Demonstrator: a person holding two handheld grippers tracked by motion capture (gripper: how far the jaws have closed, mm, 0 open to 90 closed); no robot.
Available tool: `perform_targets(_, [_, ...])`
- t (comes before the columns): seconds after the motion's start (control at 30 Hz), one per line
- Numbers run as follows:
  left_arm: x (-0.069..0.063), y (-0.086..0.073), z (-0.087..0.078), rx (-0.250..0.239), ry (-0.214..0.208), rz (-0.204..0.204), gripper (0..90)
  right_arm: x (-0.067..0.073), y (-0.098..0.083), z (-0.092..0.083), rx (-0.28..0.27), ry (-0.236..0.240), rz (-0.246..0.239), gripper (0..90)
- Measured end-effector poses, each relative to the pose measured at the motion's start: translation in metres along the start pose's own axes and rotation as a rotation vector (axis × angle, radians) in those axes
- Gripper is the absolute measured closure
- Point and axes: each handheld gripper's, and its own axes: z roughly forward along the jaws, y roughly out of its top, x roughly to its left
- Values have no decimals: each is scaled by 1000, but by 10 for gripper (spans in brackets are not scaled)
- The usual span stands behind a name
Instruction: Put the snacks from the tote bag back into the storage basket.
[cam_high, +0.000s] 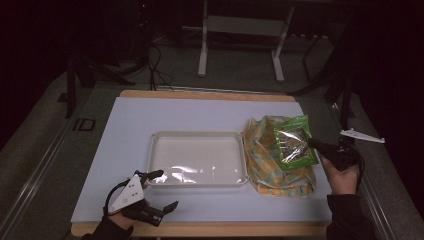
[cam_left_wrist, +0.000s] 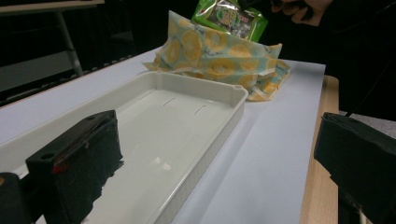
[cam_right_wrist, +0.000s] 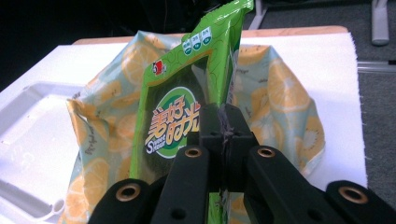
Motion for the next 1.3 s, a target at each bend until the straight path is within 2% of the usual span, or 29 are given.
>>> perform_targets(0.3, [0, 0, 1, 6, 3, -2, 11, -1, 9, -14, -39, -14, 23, 895])
perform_targets(0.93, [0, 0, 1, 5, 4, -2, 11, 1, 25, -40, -106, -11, 43, 894])
perform_targets(1.1, [0, 0, 1, 3, 5, -3, 11, 5, 31, -45, -124, -16, 36, 895])
perform_targets(1.3, [0, 0, 1, 4, 6, -2, 11, 14, 40, -49, -137, 1, 29, 895])
